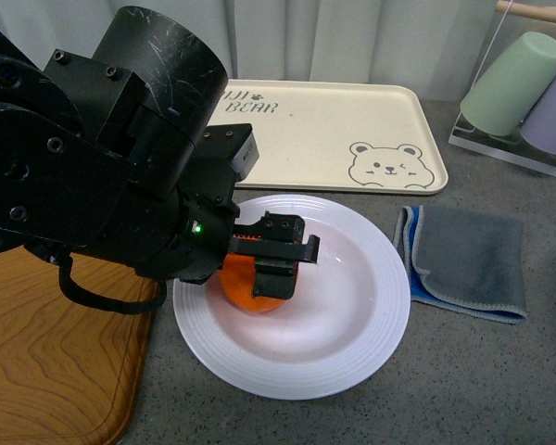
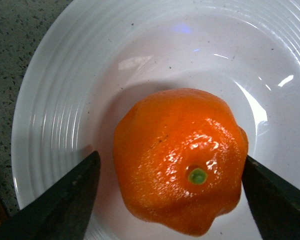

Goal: Place orange and plate with both arms

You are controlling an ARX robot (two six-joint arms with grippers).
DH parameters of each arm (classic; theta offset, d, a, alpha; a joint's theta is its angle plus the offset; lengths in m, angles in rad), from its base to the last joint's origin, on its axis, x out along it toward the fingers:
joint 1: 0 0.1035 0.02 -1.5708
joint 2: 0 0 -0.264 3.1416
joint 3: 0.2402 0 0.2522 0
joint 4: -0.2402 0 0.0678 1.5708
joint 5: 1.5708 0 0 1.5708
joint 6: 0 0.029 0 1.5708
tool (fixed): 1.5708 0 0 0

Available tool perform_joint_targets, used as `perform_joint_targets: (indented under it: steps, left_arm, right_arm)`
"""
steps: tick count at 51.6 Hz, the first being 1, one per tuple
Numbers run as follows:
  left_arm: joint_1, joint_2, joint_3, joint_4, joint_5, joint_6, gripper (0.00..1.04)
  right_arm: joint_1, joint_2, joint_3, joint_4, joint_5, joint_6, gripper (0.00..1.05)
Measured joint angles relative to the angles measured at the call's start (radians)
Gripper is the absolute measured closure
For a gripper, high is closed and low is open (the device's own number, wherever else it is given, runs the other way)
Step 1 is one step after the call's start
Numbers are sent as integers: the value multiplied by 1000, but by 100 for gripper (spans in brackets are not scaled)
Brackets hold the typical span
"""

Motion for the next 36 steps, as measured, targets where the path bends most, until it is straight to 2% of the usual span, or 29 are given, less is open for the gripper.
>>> perform_joint_targets:
  steps: [4,12,21,24,25,26,27,29,30,32,36]
  left_arm:
    - [4,-21,-2,0,7,1,5]
    - [21,-109,-50,53,18,-19,7]
    - [51,-195,-95,130,-19,-60,7]
    - [48,-170,-178,430,-242,22,17]
    - [49,-166,-197,486,-279,38,19]
    - [53,-156,-247,621,-359,76,23]
    - [58,-154,-283,704,-394,97,26]
    - [68,-154,-348,838,-442,130,31]
    - [85,-165,-408,965,-465,158,38]
    - [111,-197,-459,1074,-463,180,46]
    - [160,-329,-552,1155,-425,209,64]
  right_arm:
    - [0,0,0,0,0,0,9]
    - [0,0,0,0,0,0,9]
    - [0,0,0,0,0,0,9]
    - [0,0,0,0,0,0,9]
    - [0,0,0,0,0,0,9]
    - [0,0,0,0,-2,0,9]
    - [0,0,0,0,-3,0,9]
    - [0,0,0,0,-2,0,9]
    - [0,0,0,0,0,0,9]
    - [0,0,0,0,1,0,9]
    - [0,0,0,0,0,0,9]
